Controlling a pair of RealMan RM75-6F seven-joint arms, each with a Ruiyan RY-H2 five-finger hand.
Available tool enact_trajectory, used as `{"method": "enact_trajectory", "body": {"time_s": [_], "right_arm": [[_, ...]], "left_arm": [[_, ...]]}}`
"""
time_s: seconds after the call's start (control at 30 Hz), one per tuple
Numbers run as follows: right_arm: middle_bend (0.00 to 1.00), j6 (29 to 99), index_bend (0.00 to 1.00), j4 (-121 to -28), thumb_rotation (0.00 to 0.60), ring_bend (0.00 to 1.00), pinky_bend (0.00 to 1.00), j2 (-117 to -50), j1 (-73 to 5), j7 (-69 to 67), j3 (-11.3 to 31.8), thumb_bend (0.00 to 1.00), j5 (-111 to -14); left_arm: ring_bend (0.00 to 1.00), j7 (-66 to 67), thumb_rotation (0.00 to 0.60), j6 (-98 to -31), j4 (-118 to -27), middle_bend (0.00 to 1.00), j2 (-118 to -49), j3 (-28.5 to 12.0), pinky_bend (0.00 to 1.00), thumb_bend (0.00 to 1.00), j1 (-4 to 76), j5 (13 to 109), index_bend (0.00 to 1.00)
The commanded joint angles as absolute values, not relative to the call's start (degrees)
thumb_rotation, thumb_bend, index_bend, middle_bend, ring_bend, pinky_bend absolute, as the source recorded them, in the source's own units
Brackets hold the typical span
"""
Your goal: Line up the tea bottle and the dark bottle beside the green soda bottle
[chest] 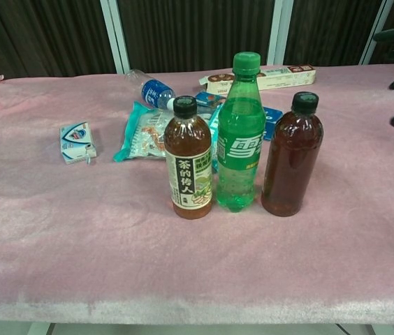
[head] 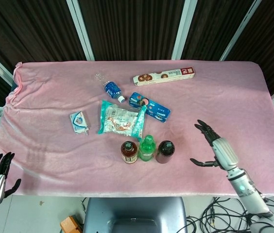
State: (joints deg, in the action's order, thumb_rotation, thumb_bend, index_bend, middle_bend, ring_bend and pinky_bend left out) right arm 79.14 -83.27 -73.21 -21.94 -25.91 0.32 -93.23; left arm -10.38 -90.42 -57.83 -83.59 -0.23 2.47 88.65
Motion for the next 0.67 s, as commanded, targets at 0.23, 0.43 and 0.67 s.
{"method": "enact_trajectory", "body": {"time_s": [0.23,0.43,0.67], "right_arm": [[0.00,89.72,0.00,-90.52,0.600,0.00,0.09,-63.17,-5.94,2.88,-5.06,0.30,-87.66],[0.00,91.71,0.00,-88.63,0.600,0.00,0.09,-64.45,-4.08,3.61,-3.76,0.30,-87.68],[0.00,89.64,0.00,-88.27,0.600,0.00,0.09,-64.75,-4.14,4.87,-3.45,0.30,-88.34]], "left_arm": [[0.00,-3.56,0.600,-95.62,-65.73,0.07,-80.36,-0.19,0.00,0.30,1.78,91.94,0.00],[0.00,2.50,0.600,-93.62,-72.37,0.07,-77.70,0.68,0.00,0.30,1.37,91.27,0.00],[0.00,3.71,0.600,-92.61,-74.44,0.07,-76.62,0.64,0.00,0.30,1.26,90.64,0.00]]}}
